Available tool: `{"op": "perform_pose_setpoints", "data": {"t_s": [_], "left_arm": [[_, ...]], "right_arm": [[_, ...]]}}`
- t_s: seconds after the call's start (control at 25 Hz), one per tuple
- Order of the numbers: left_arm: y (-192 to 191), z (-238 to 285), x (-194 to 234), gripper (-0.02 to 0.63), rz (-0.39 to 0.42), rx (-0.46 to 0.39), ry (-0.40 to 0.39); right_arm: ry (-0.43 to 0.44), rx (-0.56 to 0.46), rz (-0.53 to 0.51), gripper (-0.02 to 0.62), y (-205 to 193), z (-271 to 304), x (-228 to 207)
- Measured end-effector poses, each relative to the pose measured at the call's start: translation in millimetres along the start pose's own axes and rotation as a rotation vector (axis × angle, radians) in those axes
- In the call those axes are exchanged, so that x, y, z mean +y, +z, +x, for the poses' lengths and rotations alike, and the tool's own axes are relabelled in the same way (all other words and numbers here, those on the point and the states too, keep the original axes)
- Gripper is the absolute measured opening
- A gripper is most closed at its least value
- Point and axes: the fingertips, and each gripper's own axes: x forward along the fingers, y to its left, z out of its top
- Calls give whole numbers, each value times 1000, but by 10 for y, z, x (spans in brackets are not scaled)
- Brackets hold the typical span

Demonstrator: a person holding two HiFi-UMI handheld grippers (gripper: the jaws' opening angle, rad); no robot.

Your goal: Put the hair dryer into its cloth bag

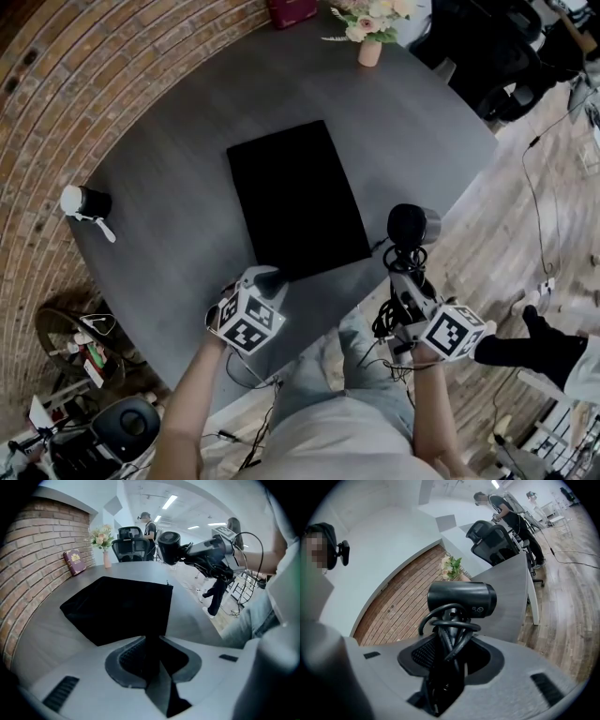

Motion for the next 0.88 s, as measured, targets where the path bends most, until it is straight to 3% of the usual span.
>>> {"op": "perform_pose_setpoints", "data": {"t_s": [0.52, 0.88], "left_arm": [[52, -60, 45, 26, -74, -44, 23], [110, -143, 89, 23, -142, -83, 68]], "right_arm": [[22, 27, -31, 158, -2, 3, 44], [94, 149, -196, 158, 91, 49, 115]]}}
